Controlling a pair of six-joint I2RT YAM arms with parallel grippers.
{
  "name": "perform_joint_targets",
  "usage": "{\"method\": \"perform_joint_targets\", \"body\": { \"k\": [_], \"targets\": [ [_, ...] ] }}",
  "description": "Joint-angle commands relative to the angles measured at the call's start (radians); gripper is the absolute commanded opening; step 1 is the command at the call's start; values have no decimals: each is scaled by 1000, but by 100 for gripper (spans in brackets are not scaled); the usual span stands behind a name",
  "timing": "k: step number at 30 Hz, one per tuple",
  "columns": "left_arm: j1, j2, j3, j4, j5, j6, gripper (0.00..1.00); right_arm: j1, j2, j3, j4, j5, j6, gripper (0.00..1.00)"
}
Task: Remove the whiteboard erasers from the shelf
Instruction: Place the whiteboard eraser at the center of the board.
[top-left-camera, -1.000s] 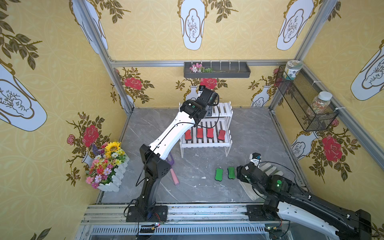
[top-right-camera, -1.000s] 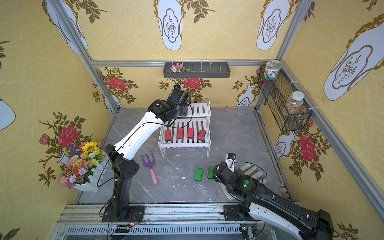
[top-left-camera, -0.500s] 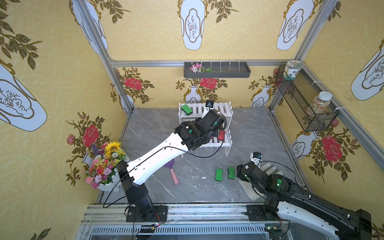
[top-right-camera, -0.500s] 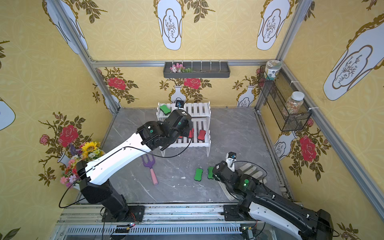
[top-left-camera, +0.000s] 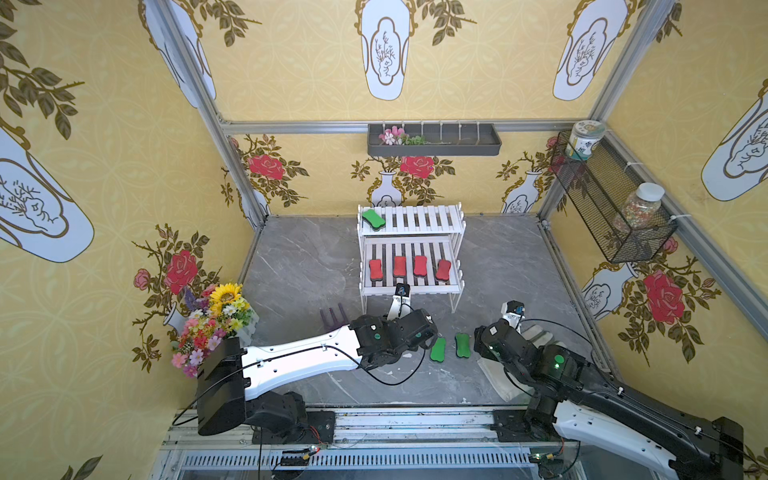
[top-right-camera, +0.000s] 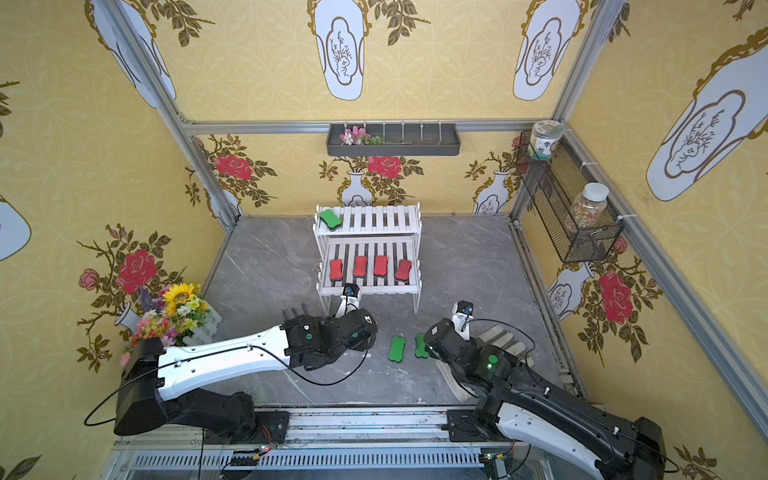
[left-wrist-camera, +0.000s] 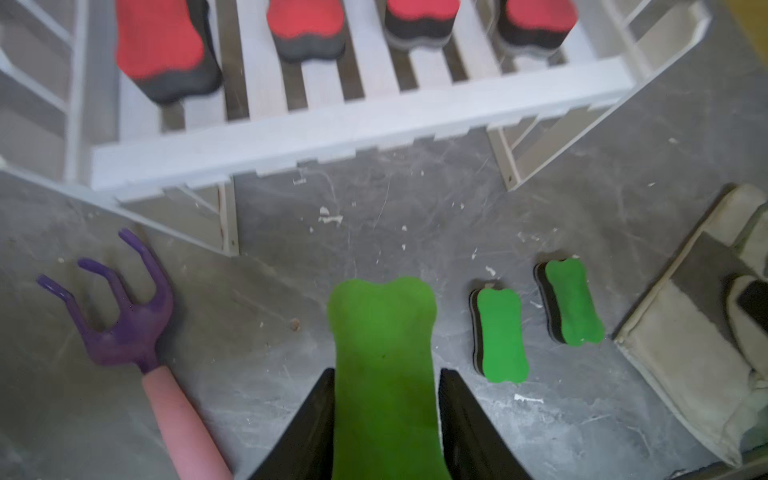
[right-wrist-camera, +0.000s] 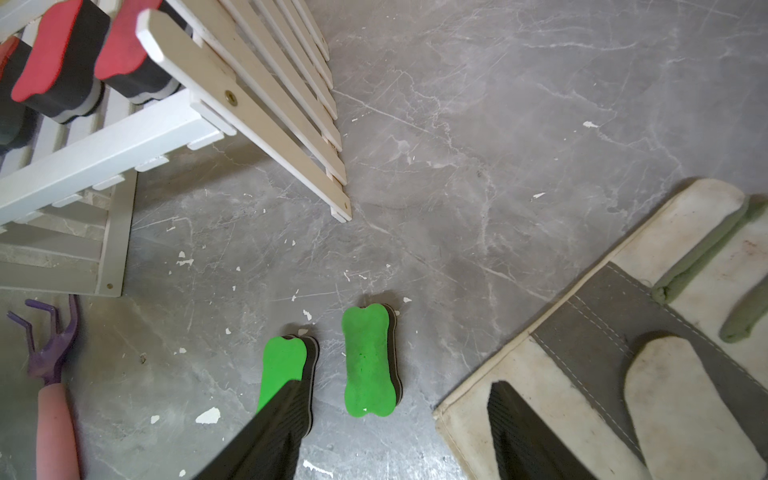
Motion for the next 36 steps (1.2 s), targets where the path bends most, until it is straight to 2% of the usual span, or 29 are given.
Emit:
{"method": "perform_joint_targets", "body": {
  "k": [1, 7, 12, 20, 21, 24, 28, 36],
  "targets": [
    [-2, 24, -74, 183, 96, -64, 44, -1, 13, 21, -20, 27, 8, 74],
    [26, 94, -135, 306, 156, -51, 45, -2, 18, 52, -40, 49, 10, 74],
    [76, 133, -158, 364, 278, -24, 44, -2, 5, 60, -59, 61, 23, 74],
    [86, 237, -135, 291, 264, -26, 46, -2, -7, 63, -85, 73, 40, 74],
    [86, 236, -136, 288, 260, -30, 49, -2, -10, 65, -86, 76, 40, 74],
    [84, 221, -140, 285, 249, -34, 56, -2, -20, 65, -88, 81, 41, 74],
    [81, 193, -123, 240, 217, -41, 59, -2, -19, 66, -84, 82, 41, 74],
    [66, -28, -17, 120, 181, -53, 62, -1, -2, 58, -55, 70, 34, 74]
  ]
}}
